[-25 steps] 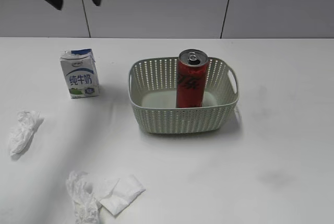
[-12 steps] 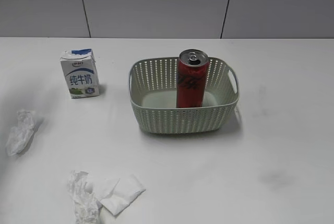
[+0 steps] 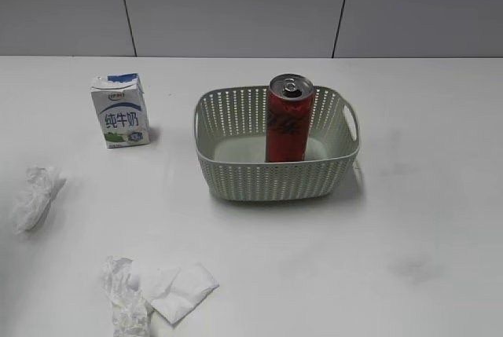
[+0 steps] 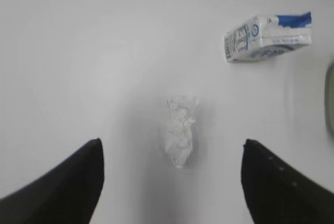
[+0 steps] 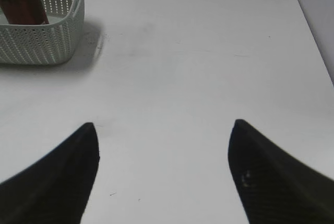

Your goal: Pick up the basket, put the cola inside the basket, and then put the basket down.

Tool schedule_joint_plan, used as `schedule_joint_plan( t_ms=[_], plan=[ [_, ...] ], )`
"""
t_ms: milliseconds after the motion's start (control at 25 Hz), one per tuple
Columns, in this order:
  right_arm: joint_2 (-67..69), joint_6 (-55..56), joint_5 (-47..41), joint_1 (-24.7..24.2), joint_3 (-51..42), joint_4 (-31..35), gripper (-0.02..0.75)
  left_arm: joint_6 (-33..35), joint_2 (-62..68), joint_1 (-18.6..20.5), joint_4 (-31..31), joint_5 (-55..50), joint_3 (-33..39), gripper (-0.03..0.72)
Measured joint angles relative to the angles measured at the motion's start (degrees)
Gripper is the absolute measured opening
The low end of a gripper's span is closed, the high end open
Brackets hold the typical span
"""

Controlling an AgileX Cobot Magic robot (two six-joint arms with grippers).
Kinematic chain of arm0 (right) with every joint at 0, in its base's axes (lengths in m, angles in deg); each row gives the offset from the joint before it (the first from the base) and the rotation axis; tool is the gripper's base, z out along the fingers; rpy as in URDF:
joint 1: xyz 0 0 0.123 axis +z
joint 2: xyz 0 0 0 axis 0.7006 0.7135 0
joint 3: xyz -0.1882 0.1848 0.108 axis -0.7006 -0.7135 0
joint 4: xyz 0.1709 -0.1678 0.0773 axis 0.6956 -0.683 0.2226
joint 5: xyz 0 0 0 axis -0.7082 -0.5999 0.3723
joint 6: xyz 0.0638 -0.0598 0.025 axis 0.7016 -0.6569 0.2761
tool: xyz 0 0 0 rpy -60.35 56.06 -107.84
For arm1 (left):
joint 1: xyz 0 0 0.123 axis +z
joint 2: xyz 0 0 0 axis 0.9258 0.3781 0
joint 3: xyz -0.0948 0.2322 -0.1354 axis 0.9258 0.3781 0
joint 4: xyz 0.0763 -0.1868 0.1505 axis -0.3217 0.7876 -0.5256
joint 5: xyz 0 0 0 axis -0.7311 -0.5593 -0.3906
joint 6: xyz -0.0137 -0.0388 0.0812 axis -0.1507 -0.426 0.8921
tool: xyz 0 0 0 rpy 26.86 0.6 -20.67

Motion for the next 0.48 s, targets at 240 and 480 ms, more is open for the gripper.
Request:
schedule_joint_plan(
  t_ms=[240,480],
  plan=[
    [0.0,0.0,0.0,0.0,0.0,0.0,0.585,1.7,-11.7,0.0,-0.3,0.0,12.2,0.597],
    [0.0,0.0,0.0,0.0,0.0,0.0,0.585,1.9,-23.0,0.0,-3.3,0.6,26.9,0.593]
  ],
)
